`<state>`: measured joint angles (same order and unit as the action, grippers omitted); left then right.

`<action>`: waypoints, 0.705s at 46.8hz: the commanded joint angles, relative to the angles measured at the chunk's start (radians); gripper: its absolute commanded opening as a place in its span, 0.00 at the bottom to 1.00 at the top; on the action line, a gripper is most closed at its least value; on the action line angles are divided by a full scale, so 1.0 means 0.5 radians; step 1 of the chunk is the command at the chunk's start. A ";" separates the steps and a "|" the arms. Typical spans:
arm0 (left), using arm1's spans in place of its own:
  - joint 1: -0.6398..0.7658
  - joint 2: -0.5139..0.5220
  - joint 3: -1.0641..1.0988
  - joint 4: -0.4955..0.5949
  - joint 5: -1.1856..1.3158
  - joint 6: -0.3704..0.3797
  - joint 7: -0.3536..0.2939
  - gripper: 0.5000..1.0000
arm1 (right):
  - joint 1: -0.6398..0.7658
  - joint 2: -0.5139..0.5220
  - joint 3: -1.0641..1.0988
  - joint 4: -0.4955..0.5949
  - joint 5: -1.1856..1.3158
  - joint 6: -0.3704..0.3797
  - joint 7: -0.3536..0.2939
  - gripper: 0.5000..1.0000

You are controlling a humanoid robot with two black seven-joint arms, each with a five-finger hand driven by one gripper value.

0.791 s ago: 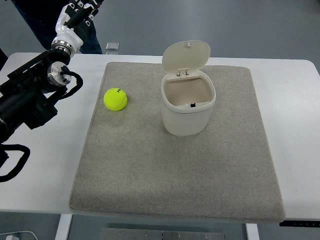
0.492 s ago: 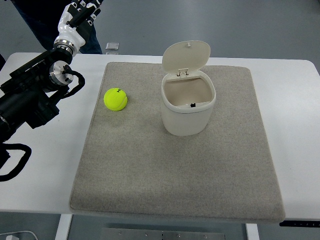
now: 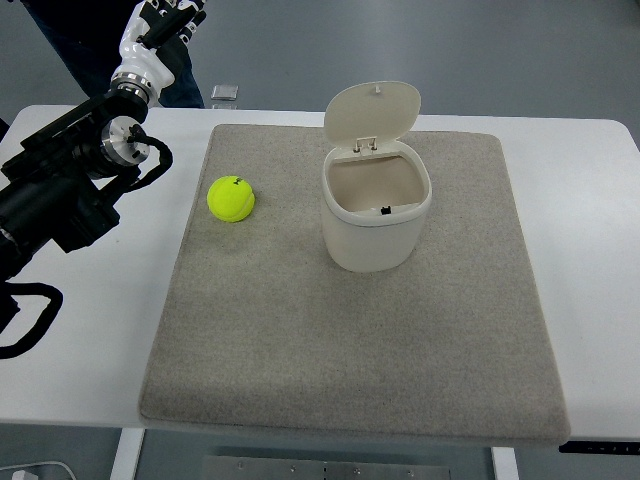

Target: Put tennis ball into box with left hand

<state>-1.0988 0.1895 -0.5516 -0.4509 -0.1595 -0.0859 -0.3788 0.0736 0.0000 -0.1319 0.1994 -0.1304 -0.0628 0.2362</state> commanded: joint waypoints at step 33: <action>-0.281 0.136 0.637 -0.233 0.000 0.086 0.405 0.99 | 0.000 0.000 0.000 0.000 0.000 0.000 0.000 0.88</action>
<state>-1.2296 0.2538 -0.2541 -0.5566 -0.1593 -0.0433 -0.2170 0.0736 0.0000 -0.1319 0.1994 -0.1304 -0.0628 0.2362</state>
